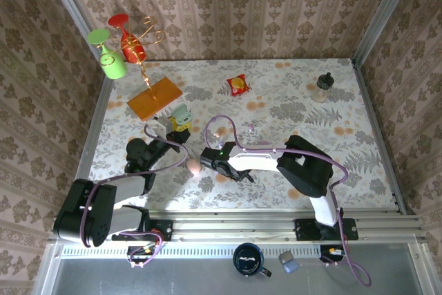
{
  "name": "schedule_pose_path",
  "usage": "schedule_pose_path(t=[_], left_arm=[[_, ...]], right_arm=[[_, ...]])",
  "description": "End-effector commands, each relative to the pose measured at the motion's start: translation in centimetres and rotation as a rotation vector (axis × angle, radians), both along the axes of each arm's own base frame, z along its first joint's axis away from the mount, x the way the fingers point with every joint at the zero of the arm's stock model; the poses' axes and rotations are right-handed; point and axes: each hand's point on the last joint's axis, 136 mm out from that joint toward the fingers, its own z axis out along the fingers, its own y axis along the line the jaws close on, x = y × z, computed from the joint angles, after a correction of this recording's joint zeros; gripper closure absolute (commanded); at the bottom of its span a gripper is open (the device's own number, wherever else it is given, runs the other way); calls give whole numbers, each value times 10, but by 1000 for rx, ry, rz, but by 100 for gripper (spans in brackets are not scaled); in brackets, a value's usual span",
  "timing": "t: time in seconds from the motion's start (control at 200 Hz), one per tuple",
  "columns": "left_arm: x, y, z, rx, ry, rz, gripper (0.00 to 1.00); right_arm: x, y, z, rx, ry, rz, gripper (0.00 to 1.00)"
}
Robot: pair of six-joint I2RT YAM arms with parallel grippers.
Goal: Insert the wireless bluetooth earbuds into the charging case
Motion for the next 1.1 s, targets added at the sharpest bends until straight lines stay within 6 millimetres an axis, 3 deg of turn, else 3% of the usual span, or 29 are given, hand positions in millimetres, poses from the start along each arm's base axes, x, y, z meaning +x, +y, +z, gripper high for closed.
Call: schedule_pose_path(t=[0.0,0.27,0.475,0.935,1.035,1.095], left_arm=[[-2,0,4,-19,-2,-14,66],[-7,-7,2,-10,-1,-73,66],[-26,-29,4,38,-53,-221,66],[-65,-68,5,73,-100,-474,65],[-72,-76,6,72,-100,-526,66],[-75,-79,6,73,-103,-544,66]], right_arm=[[1,-10,-1,-60,-5,5,76],[3,-6,13,17,-25,6,80],[-3,1,31,294,28,-66,80],[-12,-5,68,862,201,-246,81],[-9,-1,80,963,207,-239,82],[-9,1,98,1025,193,-214,82]])
